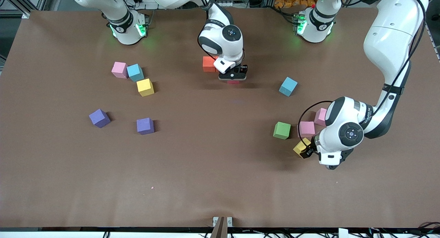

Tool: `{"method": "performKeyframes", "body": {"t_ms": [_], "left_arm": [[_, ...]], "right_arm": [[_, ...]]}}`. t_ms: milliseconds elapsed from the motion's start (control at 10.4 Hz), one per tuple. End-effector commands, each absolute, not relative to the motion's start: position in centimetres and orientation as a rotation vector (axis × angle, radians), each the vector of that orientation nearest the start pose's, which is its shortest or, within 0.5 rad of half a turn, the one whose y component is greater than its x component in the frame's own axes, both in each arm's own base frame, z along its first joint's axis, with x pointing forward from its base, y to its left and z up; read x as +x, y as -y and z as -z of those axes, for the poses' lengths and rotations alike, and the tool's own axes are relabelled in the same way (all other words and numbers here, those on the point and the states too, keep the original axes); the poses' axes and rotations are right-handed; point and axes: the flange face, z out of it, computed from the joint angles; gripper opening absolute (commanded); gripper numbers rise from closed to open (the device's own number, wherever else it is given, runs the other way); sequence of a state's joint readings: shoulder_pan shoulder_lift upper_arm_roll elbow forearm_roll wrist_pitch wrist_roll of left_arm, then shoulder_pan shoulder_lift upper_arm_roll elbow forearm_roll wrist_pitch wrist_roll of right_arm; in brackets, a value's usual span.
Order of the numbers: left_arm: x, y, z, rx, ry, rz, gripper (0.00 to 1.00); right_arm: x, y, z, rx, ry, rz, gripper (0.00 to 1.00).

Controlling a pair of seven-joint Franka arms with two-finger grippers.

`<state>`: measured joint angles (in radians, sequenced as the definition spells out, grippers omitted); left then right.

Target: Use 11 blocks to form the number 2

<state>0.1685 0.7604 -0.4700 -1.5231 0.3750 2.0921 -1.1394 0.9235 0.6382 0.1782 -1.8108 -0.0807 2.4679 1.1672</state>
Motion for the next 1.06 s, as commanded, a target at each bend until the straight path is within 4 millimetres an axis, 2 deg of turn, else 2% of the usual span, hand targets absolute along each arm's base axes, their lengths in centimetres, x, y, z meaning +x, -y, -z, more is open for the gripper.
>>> {"method": "performKeyframes", "body": {"t_ms": [0, 578, 963], "left_arm": [[69.0, 14.1, -23.6, -2.877, 1.063, -0.093, 1.0], [69.1, 14.7, -23.1, -2.886, 1.088, -0.079, 1.0], [69.2, 14.8, -22.1, -2.902, 1.083, -0.076, 1.0]], "right_arm": [[29.8, -58.0, -19.7, -3.111, -0.059, -0.08, 0.24], [29.2, -57.9, -19.4, -3.121, -0.052, -0.094, 0.25], [29.3, -58.0, -19.5, -3.114, -0.05, -0.089, 0.25]]}}
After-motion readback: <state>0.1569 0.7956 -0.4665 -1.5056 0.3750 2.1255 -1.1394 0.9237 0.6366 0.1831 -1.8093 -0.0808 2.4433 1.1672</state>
